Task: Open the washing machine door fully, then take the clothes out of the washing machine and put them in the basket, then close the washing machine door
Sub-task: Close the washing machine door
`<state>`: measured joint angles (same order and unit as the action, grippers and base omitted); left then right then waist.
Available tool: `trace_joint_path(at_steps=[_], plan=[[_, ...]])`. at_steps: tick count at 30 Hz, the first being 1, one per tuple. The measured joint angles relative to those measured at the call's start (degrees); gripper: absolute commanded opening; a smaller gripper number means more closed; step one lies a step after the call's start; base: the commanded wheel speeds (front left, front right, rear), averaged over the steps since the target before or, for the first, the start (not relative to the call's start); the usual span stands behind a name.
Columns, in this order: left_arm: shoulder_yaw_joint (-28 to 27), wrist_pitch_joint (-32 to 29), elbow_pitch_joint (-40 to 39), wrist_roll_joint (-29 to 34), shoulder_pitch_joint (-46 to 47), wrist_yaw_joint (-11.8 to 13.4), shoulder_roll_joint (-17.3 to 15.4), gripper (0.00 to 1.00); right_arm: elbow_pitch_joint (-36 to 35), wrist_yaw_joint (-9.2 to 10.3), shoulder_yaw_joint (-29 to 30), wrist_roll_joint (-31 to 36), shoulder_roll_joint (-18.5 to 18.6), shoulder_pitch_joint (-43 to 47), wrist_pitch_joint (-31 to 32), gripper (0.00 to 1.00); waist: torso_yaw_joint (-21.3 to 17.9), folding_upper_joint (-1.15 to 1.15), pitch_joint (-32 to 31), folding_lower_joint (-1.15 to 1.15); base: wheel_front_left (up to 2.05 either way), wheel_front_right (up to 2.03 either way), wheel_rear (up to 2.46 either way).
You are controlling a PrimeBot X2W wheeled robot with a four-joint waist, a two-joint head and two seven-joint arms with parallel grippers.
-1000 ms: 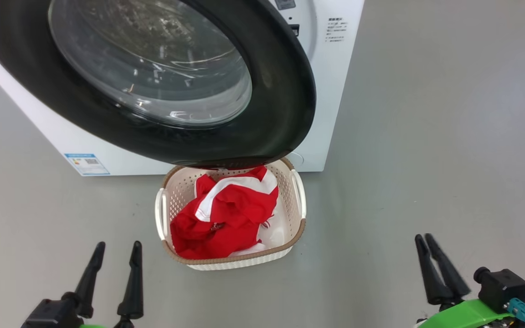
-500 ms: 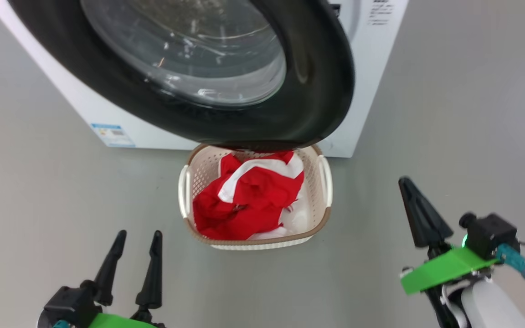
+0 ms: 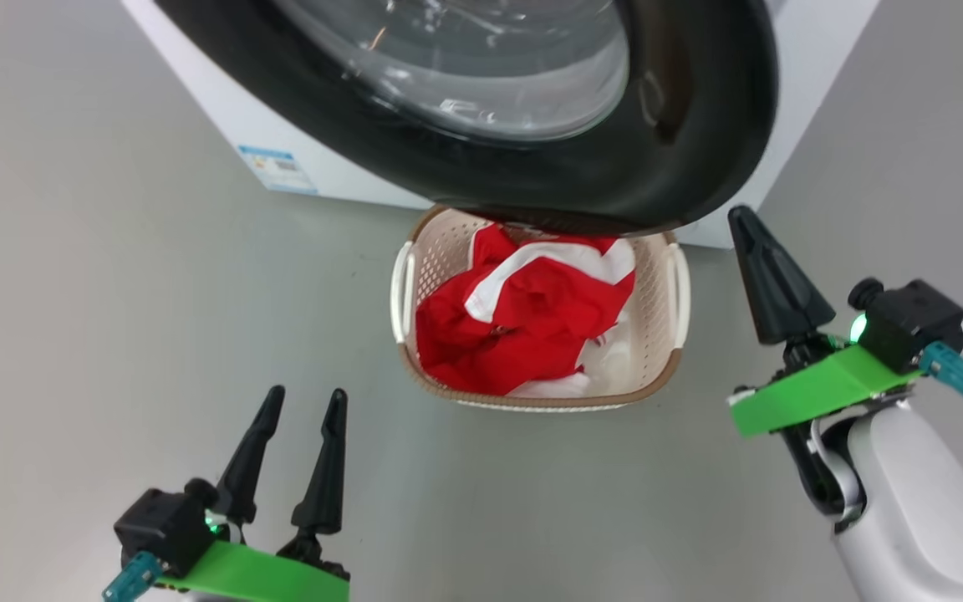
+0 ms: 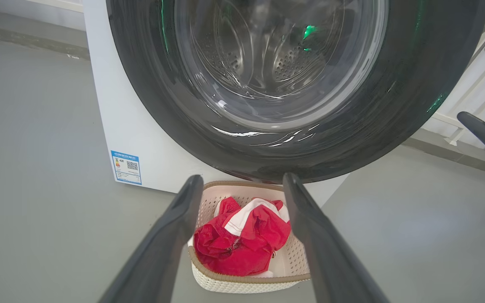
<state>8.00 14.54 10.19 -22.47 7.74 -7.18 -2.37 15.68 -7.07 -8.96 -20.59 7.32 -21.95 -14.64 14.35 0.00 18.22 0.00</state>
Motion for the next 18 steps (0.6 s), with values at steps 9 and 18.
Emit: trace_joint_path(at_steps=[9, 18], plan=[[2.0, 0.0, -1.0, -1.3, 3.2, 0.0, 0.1, 1.0, 0.1, 0.0, 2.3, 0.0, 1.5, -6.1, 0.0, 0.0, 2.6, 0.0, 4.9, 0.0, 0.0, 0.0, 0.0], [3.2, 0.0, -2.1, -2.8, 5.5, 0.0, 0.2, 1.0, -0.3, -0.07, 4.9, 0.0, 1.7, -10.2, 0.0, 0.0, 4.3, 0.0, 9.5, 0.0, 0.0, 0.0, 0.0]])
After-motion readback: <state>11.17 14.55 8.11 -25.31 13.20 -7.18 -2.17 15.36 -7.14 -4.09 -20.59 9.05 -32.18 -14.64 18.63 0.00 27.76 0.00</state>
